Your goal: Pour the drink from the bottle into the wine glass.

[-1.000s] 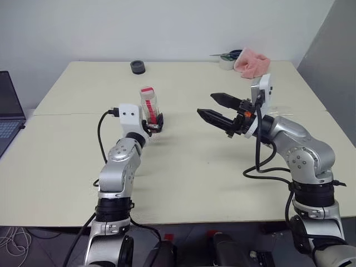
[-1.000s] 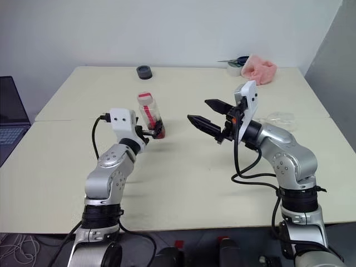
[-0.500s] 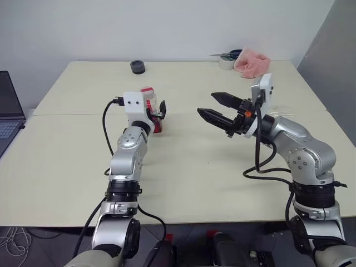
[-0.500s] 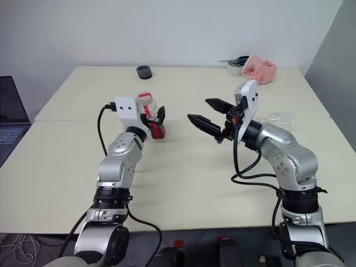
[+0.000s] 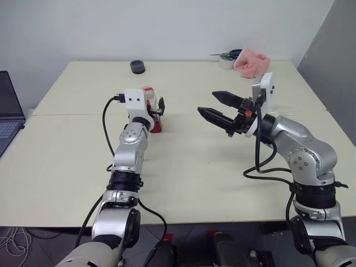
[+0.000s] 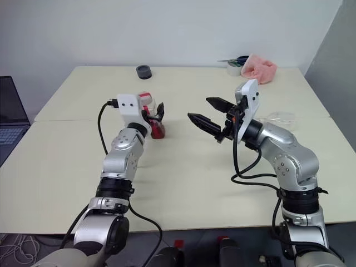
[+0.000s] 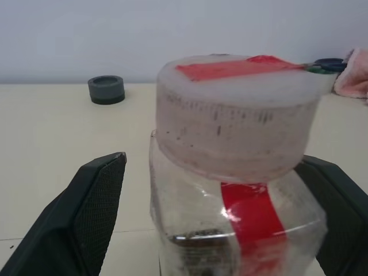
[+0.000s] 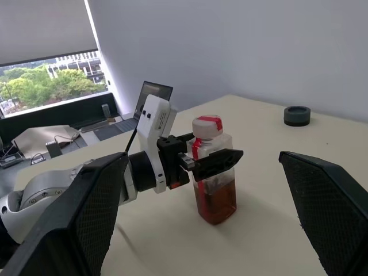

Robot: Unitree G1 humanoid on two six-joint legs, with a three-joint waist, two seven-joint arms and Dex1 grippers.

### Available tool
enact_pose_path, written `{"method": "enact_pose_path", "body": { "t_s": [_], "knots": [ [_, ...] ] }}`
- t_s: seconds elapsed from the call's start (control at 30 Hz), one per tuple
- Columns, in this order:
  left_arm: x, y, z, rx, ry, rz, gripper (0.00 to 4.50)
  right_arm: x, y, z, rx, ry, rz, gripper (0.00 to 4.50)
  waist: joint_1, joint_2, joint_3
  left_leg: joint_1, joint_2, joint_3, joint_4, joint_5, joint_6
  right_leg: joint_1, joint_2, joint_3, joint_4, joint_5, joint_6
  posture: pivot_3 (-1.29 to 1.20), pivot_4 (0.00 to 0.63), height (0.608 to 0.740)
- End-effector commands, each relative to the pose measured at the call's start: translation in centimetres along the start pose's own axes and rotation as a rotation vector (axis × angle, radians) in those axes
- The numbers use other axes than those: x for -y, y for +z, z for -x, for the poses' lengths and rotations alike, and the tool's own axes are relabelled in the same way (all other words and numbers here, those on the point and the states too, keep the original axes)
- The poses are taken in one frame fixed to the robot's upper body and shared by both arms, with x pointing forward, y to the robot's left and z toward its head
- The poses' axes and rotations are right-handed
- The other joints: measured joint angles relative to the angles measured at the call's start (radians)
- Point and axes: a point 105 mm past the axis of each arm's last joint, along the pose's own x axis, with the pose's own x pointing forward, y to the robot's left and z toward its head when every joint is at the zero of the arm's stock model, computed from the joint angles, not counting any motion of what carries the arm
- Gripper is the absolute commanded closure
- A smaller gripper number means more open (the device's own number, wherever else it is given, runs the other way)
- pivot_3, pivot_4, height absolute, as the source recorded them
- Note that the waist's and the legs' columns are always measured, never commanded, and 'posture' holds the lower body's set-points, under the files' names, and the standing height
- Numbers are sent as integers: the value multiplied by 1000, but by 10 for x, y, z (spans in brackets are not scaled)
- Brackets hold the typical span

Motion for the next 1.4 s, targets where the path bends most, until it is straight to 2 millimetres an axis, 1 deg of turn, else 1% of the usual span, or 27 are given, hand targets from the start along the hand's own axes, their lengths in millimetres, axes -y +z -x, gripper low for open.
{"method": "enact_pose_path", "body": {
  "t_s": [0.03, 0.47, 0.57, 0.77, 0.8, 0.83, 1.17, 1.23, 1.33, 1.4],
  "knots": [
    [-3, 18, -4, 61, 4, -23, 25, -4, 13, 2, 43, 7, 43, 0, 0, 0, 0, 0, 0, 0, 0, 0, 0, 0, 0, 0, 0, 0, 0, 0, 150, 740],
    [-1, 18, -5, 65, -19, -21, 25, -2, 14, 2, 48, -5, 44, 0, 0, 0, 0, 0, 0, 0, 0, 0, 0, 0, 0, 0, 0, 0, 0, 0, 150, 740],
    [0, 18, -5, 66, -29, -11, 594, -1, 13, 2, 49, -10, 41, 0, 0, 0, 0, 0, 0, 0, 0, 0, 0, 0, 0, 0, 0, 0, 0, 0, 150, 740],
    [-2, 19, -3, 71, -28, -1, 2424, 3, 12, 3, 50, -31, 36, 0, 0, 0, 0, 0, 0, 0, 0, 0, 0, 0, 0, 0, 0, 0, 0, 0, 150, 740],
    [-3, 18, -2, 71, -28, -1, 2611, 3, 12, 4, 50, -33, 36, 0, 0, 0, 0, 0, 0, 0, 0, 0, 0, 0, 0, 0, 0, 0, 0, 0, 150, 740],
    [-3, 18, -2, 70, -27, -1, 2701, 4, 12, 4, 50, -35, 36, 0, 0, 0, 0, 0, 0, 0, 0, 0, 0, 0, 0, 0, 0, 0, 0, 0, 150, 740],
    [-7, 14, 2, 36, -31, -8, 2706, 7, 9, 2, 31, -47, 49, 0, -1, 0, 0, 0, 0, 0, 0, 0, 0, 0, 0, 0, 0, 0, 0, 0, 150, 740],
    [0, 16, 6, 31, -88, -27, 2706, 9, 7, -1, 10, -66, 74, 0, -3, 0, 0, 0, 0, 0, 0, 0, 0, -1, 0, 0, 0, 0, 0, 0, 150, 740],
    [15, 22, 16, 27, -224, -56, 2706, 10, 1, -8, -14, -94, 102, 0, -4, 0, 0, 0, 0, 0, -1, 0, 0, -1, 0, 1, 1, 0, 0, 0, 150, 740],
    [31, 28, 26, 24, -361, -67, 2706, 11, -4, -18, -28, -117, 118, 0, -4, 0, 0, 0, 0, 0, -1, 0, 0, -1, 0, 1, 1, 0, 0, 0, 150, 740]
  ]
}}
